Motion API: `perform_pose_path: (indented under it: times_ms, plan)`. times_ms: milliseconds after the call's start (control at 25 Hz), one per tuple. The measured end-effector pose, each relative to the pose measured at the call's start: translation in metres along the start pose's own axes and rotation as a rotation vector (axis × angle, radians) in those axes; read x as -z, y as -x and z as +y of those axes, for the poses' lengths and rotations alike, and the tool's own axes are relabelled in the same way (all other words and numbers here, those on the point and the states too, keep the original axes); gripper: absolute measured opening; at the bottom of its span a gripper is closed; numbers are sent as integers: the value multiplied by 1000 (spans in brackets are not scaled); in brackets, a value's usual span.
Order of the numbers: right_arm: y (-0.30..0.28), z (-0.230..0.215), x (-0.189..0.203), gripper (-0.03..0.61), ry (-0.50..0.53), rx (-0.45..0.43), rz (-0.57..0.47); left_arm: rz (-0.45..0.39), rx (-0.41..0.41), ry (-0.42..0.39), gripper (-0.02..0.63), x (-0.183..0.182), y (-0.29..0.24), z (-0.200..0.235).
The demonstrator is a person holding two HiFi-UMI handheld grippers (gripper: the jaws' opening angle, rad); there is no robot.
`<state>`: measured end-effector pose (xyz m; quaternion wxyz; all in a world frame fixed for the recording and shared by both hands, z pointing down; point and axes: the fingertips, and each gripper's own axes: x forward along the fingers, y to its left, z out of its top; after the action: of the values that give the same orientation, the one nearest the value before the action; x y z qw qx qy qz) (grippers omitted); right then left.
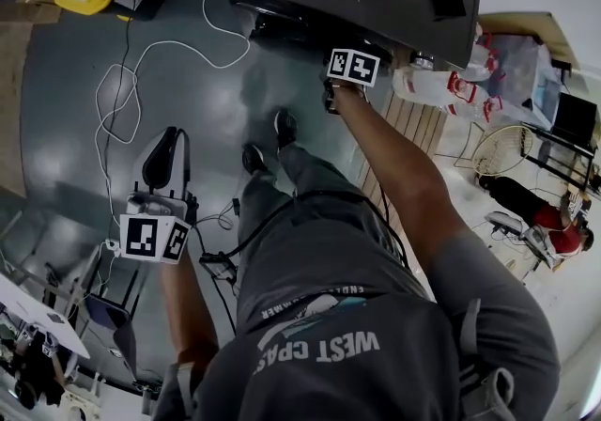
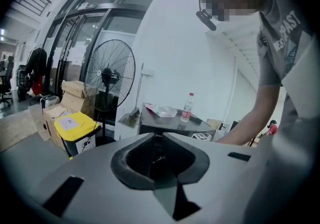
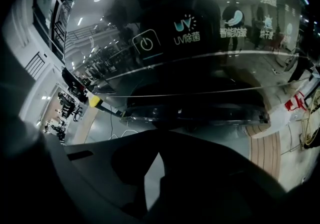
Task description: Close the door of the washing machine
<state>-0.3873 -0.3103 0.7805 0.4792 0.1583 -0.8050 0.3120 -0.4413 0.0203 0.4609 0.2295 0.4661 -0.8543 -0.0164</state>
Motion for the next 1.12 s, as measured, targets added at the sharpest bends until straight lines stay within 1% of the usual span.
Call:
perform_pose_path:
  times_ms: [160, 320, 440, 520, 720, 880, 1120]
  plan:
    - [-2, 1, 1, 28, -12, 7, 17, -3, 0, -15, 58, -7, 4, 1]
    - [-1, 1, 3, 28, 5, 13, 45, -16, 2, -29, 58, -17, 10, 0]
    - [3, 3, 0, 29, -2, -2, 74, -29, 9, -38, 58, -25, 13, -2]
    - [12, 7, -5, 29, 6, -20, 65, -38, 13, -46, 58, -31, 17, -2]
    - [49, 29, -18, 29, 50, -90, -9, -63, 18, -66, 58, -47, 30, 0]
    - [92, 53, -34, 30, 100, -162, -81, -86, 18, -87, 58, -60, 46, 2]
    - [186, 93, -75, 31, 158, -276, -269, -135, 19, -117, 58, -80, 66, 2]
